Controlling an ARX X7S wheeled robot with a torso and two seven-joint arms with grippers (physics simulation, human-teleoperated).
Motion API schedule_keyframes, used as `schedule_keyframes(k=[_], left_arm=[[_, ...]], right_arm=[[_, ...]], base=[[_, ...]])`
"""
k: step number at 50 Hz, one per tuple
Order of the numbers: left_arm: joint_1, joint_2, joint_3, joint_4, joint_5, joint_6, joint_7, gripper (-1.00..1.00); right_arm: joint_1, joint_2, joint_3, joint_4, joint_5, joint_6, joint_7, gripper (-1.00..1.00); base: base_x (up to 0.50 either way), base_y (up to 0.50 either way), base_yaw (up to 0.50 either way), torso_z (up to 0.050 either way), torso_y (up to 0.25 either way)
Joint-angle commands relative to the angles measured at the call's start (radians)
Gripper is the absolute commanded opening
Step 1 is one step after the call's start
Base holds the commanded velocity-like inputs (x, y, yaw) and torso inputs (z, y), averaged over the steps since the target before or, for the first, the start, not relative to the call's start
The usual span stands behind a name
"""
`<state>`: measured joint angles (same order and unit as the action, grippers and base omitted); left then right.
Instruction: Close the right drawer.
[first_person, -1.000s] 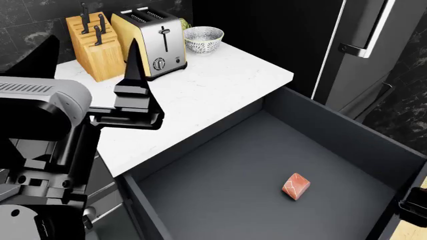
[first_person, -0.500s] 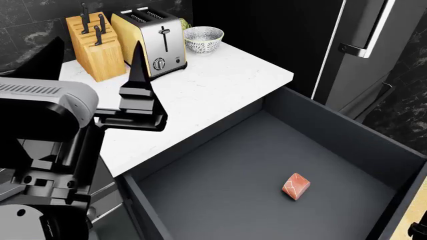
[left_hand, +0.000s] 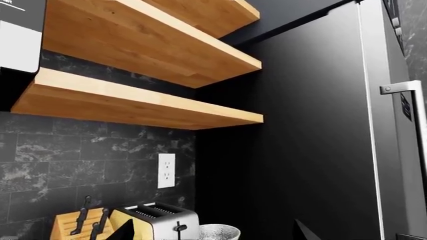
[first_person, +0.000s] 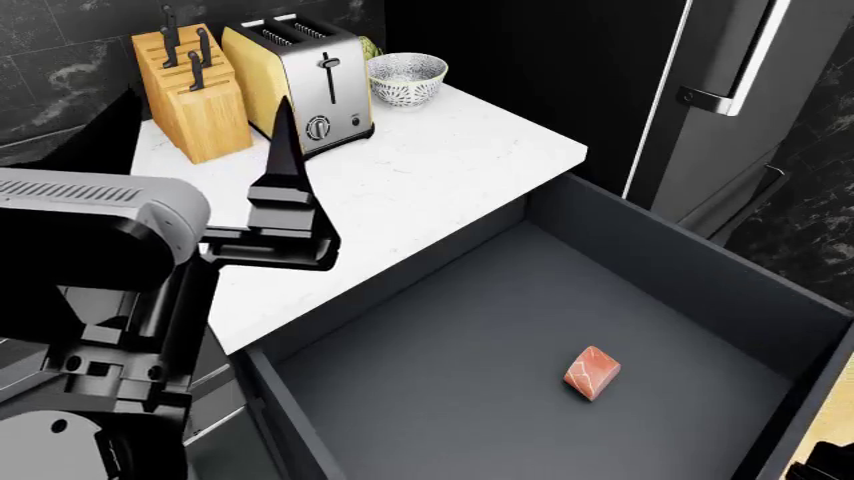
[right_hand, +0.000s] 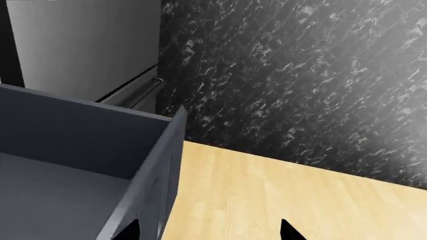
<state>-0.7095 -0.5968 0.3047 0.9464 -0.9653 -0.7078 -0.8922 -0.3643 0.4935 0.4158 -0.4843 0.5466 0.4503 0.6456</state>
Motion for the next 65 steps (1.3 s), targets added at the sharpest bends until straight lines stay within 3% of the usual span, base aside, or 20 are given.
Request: schedule_keyframes(k=[1,19,40,53,65], left_arm=[[-0.016,-0.003,0.005,0.004,-0.015,-0.008,-0.011,1.0],[-0.01,-0.006,0.015,-0.001,-0.008,0.003,-0.012,1.0],[0.009,-0.01,0.028,-0.009,0.011,0.023,-0.004,1.0],[0.016,-0.012,0.035,-0.009,0.017,0.032,-0.005,1.0],[0.021,-0.011,0.043,-0.014,0.027,0.04,-0.002,1.0]], right_arm=[[0.031,-0.021,-0.047,0.111,-0.046,-0.061,-0.034,1.0],[0.034,-0.011,-0.031,0.175,-0.042,-0.072,-0.058,1.0],[0.183,-0.027,-0.148,0.413,-0.089,-0.106,-0.122,1.0],[0.184,-0.029,-0.143,0.475,-0.088,-0.122,-0.137,1.0],[0.284,-0.055,-0.228,0.537,-0.118,-0.134,-0.164,1.0]], base=[[0.0,0.0,0.0,0.0,0.0],[0.0,0.0,0.0,0.0,0.0],[0.0,0.0,0.0,0.0,0.0],[0.0,0.0,0.0,0.0,0.0],[0.0,0.0,0.0,0.0,0.0]])
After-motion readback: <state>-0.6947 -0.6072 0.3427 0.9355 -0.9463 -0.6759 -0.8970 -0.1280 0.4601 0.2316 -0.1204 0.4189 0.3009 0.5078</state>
